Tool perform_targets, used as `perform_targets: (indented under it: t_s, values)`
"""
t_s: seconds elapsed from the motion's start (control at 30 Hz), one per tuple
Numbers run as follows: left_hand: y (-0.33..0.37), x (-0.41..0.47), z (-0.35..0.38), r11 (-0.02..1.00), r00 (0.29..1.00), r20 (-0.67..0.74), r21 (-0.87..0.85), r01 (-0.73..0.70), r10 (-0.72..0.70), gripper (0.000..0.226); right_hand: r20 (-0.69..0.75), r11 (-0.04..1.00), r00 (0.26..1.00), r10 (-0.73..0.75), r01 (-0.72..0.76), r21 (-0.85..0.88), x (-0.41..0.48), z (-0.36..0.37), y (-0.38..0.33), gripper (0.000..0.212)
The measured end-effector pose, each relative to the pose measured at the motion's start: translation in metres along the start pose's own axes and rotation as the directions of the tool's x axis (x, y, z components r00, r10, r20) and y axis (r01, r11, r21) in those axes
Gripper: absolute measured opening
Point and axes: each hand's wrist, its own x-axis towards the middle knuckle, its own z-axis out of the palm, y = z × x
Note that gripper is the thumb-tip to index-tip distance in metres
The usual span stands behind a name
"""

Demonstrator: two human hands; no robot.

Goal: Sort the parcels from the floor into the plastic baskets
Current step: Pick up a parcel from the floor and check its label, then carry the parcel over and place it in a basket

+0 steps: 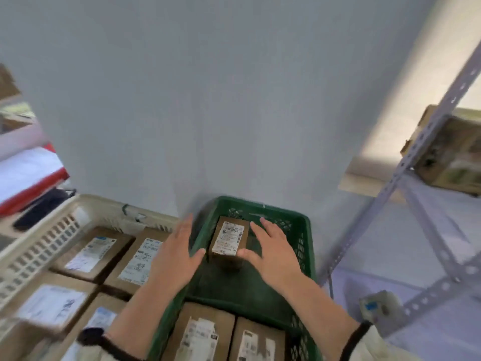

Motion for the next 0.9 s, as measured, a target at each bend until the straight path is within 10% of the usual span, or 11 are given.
perform_targets:
  t_s: [0.17, 0.47, 0.73, 0.9]
  values:
    - [-0.009, -0.087, -0.104, 0.862, 0.995, -0.087, 0.507, -0.002, 0.054, 0.084, 0.057, 0.950, 0.977, -0.206, 0.214, -0.229, -0.061, -0.053, -0.053, 0.082]
    - [-0.097, -0.299, -0.211, 0.710, 0.835, -0.438, 0.467, 0.527, -0.332, 0.082, 0.115, 0.784, 0.789, -0.603, 0.613, -0.095, -0.145, -0.003, -0.222, 0.084]
    - [-0.194, -0.538, -0.282, 0.461, 0.518, -0.589, 0.260, 0.849, -0.621, 0.075, 0.290, 0.497, 0.465, -0.836, 0.867, 0.042, -0.266, 0.092, -0.410, 0.089]
    - [-0.233, -0.727, -0.299, 0.185, 0.209, -0.641, 0.106, 0.977, -0.738, 0.071, 0.360, 0.191, 0.120, -0.925, 0.967, 0.166, -0.398, 0.169, -0.522, 0.077]
